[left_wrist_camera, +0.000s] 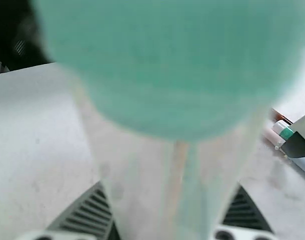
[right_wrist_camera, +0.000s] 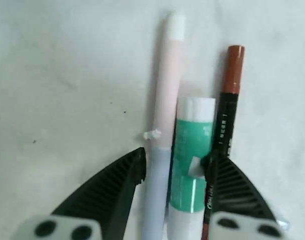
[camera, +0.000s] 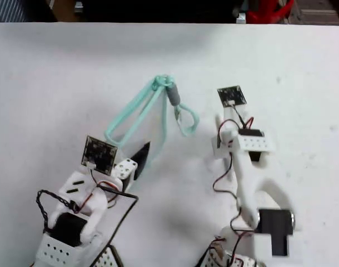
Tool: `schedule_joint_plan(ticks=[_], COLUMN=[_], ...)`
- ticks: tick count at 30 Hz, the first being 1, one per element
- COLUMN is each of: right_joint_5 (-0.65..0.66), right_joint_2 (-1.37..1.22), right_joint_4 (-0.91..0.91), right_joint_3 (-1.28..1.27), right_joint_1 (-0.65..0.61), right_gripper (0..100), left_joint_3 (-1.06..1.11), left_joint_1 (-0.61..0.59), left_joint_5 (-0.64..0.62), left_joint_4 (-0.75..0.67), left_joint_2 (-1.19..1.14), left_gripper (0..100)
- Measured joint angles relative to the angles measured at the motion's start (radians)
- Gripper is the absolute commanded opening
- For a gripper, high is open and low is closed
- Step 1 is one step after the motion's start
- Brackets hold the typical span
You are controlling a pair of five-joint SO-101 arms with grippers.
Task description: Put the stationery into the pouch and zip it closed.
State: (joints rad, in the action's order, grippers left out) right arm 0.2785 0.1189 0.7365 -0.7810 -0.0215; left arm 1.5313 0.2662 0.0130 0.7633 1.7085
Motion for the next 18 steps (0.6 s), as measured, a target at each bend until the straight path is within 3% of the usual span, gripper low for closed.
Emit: schedule_joint_plan(ticks=[12, 18], right_joint_5=[0.000, 0.000], right_joint_2=[-0.203, -0.203], right_joint_4=[0.130, 0.135], right_joint_3=[0.203, 0.203], right_joint_1=[0.000, 0.000], right_gripper=[14.6, 23.0], left_joint_3=[0.000, 0.000], left_joint_1=[0.000, 0.000], left_joint_5=[0.000, 0.000], left_joint_4=[0.000, 0.000], left_joint_2=[0.000, 0.000], left_gripper=[21, 21])
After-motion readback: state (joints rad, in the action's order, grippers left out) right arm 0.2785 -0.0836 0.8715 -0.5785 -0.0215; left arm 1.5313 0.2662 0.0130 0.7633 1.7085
